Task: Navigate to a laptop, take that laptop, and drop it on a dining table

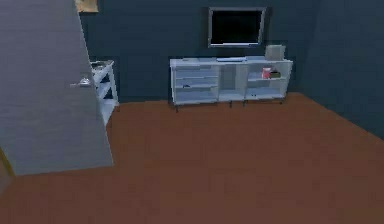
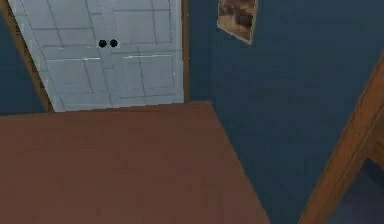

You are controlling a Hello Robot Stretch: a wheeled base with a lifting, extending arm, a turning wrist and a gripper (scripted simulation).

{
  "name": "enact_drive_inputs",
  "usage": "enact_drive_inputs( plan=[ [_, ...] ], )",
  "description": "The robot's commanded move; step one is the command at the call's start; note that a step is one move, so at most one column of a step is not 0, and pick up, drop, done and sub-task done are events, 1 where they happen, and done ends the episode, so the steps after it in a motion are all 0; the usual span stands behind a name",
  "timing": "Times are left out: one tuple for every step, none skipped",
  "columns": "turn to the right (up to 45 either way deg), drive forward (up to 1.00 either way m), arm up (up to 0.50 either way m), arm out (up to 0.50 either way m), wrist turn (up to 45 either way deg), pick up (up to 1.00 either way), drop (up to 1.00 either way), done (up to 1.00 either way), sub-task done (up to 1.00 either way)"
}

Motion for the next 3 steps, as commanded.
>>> enact_drive_inputs(
  plan=[
    [-45.0, 0.00, 0.00, 0.00, 0.0, 0.00, 0.00, 0.00, 0.00],
    [0.0, 0.65, 0.00, 0.00, 0.0, 0.00, 0.00, 0.00, 0.00],
    [-45.0, 0.00, 0.00, 0.00, 0.0, 0.00, 0.00, 0.00, 0.00]
  ],
)
